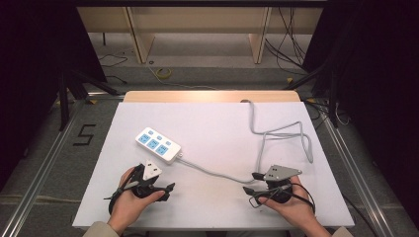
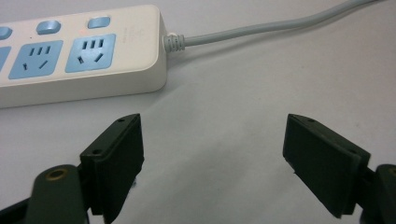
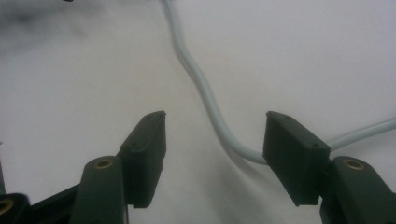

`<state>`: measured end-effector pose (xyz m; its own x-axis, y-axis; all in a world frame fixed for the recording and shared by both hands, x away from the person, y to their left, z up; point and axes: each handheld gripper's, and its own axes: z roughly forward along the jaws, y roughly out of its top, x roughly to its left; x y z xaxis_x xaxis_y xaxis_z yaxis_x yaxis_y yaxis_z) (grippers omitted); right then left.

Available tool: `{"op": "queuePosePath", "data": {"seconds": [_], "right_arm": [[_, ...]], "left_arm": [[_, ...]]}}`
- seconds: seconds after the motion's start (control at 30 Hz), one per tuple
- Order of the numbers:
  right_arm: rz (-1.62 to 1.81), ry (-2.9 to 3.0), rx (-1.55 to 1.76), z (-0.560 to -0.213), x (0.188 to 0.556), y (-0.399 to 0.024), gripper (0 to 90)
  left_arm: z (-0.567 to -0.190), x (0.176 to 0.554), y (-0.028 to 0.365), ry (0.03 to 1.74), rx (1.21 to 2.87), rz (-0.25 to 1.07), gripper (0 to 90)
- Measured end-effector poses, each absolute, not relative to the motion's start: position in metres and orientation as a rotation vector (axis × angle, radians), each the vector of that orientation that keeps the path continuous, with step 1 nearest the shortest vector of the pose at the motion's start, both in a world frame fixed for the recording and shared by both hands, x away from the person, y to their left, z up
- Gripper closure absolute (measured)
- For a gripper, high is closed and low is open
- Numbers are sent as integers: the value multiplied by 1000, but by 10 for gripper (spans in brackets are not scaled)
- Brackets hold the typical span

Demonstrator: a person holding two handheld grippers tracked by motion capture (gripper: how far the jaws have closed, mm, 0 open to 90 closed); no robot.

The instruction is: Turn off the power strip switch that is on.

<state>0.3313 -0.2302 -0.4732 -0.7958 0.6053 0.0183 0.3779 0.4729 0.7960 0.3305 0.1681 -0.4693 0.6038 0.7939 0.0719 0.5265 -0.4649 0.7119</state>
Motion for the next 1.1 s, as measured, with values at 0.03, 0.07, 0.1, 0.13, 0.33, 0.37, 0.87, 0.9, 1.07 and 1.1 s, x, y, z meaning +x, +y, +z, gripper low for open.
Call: {"op": "queuePosePath", "data": {"seconds": [0.03, 0.07, 0.1, 0.13, 0.33, 0.37, 0.87, 0.9, 1.07, 1.1], "right_arm": [[1229, 2455, 842, -473, 331, -230, 402], [1229, 2455, 842, -473, 331, -230, 402], [1231, 2455, 842, -473, 332, -230, 402], [1230, 2456, 841, -473, 331, -230, 402], [1232, 2452, 836, -473, 331, -229, 402], [1232, 2452, 836, -473, 331, -229, 402], [1228, 2450, 837, -473, 330, -230, 402], [1226, 2451, 835, -473, 330, -230, 402], [1230, 2451, 836, -474, 331, -230, 401], [1228, 2453, 835, -474, 331, -230, 401]], "left_arm": [[-469, 331, 168, 1039, 2176, 524, 220], [-469, 331, 169, 1045, 2178, 526, 220], [-469, 330, 169, 1048, 2178, 532, 254], [-468, 330, 169, 1050, 2182, 539, 284], [-463, 328, 172, 1078, 2212, 552, 791], [-463, 328, 172, 1080, 2221, 542, 791], [-461, 329, 169, 1097, 2244, 475, 895], [-461, 329, 169, 1099, 2242, 473, 895], [-460, 331, 170, 1114, 2238, 474, 895], [-459, 331, 170, 1117, 2238, 476, 896]]}}
